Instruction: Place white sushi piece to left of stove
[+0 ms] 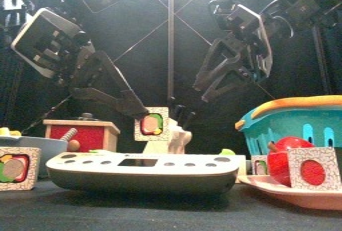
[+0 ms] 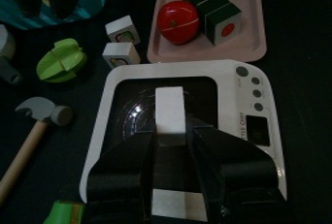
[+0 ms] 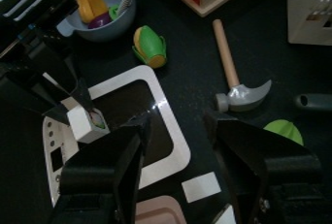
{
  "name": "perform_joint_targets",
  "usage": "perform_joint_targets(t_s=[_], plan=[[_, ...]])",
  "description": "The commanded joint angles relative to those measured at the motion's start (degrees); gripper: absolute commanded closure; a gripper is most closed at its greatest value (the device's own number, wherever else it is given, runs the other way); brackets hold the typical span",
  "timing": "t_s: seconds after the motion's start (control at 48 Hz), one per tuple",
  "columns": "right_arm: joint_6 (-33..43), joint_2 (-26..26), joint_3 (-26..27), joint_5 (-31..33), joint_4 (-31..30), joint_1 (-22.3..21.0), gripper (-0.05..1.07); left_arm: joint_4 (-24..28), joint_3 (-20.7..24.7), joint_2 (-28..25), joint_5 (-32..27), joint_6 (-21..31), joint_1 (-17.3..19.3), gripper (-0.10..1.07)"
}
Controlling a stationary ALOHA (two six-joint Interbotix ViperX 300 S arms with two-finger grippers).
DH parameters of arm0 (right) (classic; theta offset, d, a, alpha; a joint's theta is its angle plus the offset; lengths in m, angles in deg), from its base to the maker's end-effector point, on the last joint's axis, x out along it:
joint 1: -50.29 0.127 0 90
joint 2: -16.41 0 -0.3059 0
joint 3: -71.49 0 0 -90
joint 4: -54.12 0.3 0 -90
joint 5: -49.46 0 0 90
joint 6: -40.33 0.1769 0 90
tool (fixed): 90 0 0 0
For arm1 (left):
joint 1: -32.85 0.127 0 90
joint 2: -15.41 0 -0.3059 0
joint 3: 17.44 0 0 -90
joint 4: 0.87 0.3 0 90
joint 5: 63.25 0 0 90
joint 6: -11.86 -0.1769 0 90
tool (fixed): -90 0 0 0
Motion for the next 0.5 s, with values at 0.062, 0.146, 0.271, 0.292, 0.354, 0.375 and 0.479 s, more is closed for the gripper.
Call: perform_joint_targets(t_s=[0.062, 0.146, 0.271, 0.292, 0.354, 0.375, 0.479], plan=[[0.0, 0.79, 0.44, 0.09, -0.18, 0.09, 0.19, -0.97, 0.53, 1.49, -0.62, -0.09, -0.79, 0.37], [-0.09, 0.88, 0.44, 0.09, -0.18, 0.18, 0.19, -3.25, -0.09, 2.55, -0.7, -0.09, -2.2, 0.37], [-0.09, 0.79, 0.35, 0.0, -0.18, 0.18, 0.19, -7.56, -1.85, 5.01, -2.11, -0.18, -4.48, 0.37], [0.0, 0.79, 0.44, 0.09, -0.18, 0.09, 0.19, -8.35, -2.29, 5.45, -2.55, -0.18, -4.83, 0.37], [0.0, 0.79, 0.44, 0.0, -0.18, 0.18, 0.19, -10.72, -3.52, 6.86, -4.04, -0.18, -6.5, 0.37], [0.0, 0.79, 0.44, 0.0, -0.18, 0.18, 0.19, -11.34, -3.96, 7.38, -4.31, -0.18, -7.12, 0.37], [0.0, 0.79, 0.44, 0.09, -0.18, 0.18, 0.19, -14.41, -5.62, 9.67, -5.27, -0.18, -10.9, 0.37]])
